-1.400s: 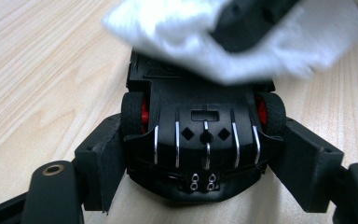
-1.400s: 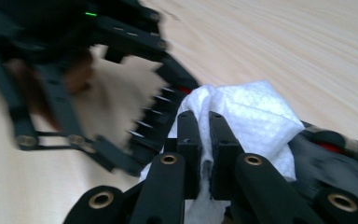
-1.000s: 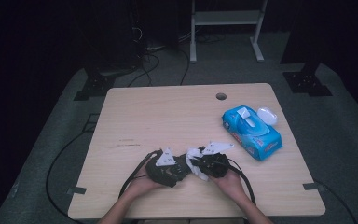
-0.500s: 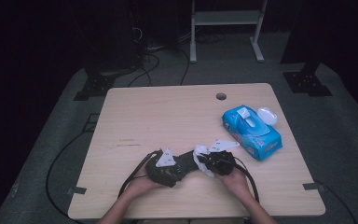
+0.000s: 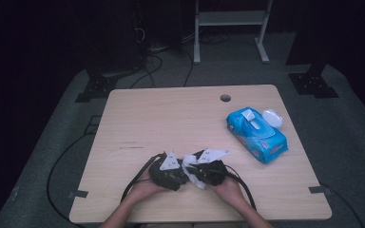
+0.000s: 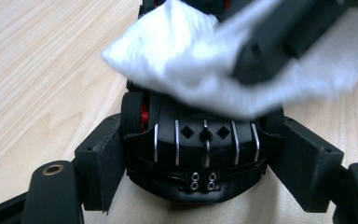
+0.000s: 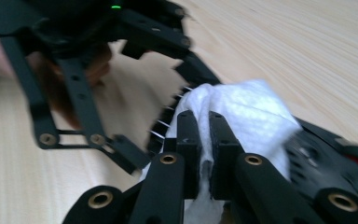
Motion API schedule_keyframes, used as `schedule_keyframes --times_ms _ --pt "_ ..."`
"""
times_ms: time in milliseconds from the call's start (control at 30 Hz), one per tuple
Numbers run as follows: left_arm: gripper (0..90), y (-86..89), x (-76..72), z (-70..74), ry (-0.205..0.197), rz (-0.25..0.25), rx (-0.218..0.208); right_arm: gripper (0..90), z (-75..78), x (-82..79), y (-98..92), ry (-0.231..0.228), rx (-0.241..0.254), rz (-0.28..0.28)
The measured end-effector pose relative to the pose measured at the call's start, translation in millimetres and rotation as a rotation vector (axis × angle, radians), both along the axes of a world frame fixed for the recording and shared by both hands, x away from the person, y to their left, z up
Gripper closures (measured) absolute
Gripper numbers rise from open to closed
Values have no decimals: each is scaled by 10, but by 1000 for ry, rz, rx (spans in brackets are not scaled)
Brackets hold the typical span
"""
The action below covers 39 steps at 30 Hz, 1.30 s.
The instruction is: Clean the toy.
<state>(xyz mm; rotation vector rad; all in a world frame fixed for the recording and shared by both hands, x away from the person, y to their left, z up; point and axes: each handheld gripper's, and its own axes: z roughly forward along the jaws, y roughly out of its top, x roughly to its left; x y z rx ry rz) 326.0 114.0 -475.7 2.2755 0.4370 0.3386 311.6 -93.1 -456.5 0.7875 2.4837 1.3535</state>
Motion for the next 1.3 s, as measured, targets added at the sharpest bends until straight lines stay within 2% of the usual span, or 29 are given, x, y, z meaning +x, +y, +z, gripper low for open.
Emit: schedule_keyframes --times_ms 67,133,233,300,333,433,533,667,767,867,933,967,1033,1067,1133,1167,1233,1267,1300 --pt "241 2 9 10 6 7 -8 844 4 30 -59 5 3 -33" --pt "241 3 15 11 9 10 -8 844 9 40 -85 8 6 -42" --pt "243 -7 8 -7 4 8 19 844 6 25 -60 -3 -7 -36" --pt "244 -8 8 6 0 -4 25 845 5 0 -15 -1 -6 -20" --pt "244 -9 3 13 -5 -11 14 844 9 -20 12 0 -6 -6" --pt "244 -23 -13 31 -3 -32 7 844 35 -76 96 3 24 47" --pt "244 -51 -37 25 -7 -57 1 844 49 -106 149 -11 15 63" --pt "244 -60 -46 26 -6 -59 2 844 41 -41 67 -19 -2 12" --pt "244 -67 -40 31 -1 -62 0 846 36 6 3 5 18 -33" --pt "244 -100 -61 33 -11 -75 6 845 45 -61 121 -19 11 13" --pt "244 -109 -77 36 -18 -76 17 845 52 -74 182 -45 -13 35" --pt "244 -106 -77 37 -17 -74 13 845 55 -55 167 -52 -19 30" --pt "244 -101 -75 41 -22 -78 11 846 47 18 63 -55 -18 -17" --pt "244 -100 -74 43 -19 -79 8 846 45 52 2 -68 -34 -52" --pt "242 -106 -77 51 -16 -83 -3 847 47 113 -86 -46 -17 -93" --pt "242 -114 -83 55 -19 -83 -4 847 50 119 -91 -32 -3 -92" --pt "241 -125 -92 58 -27 -85 4 846 58 91 -17 21 59 -54" --pt "241 -126 -94 58 -32 -88 11 846 65 58 55 32 73 -20" --pt "241 -128 -99 56 -31 -86 11 846 74 20 131 17 52 7"
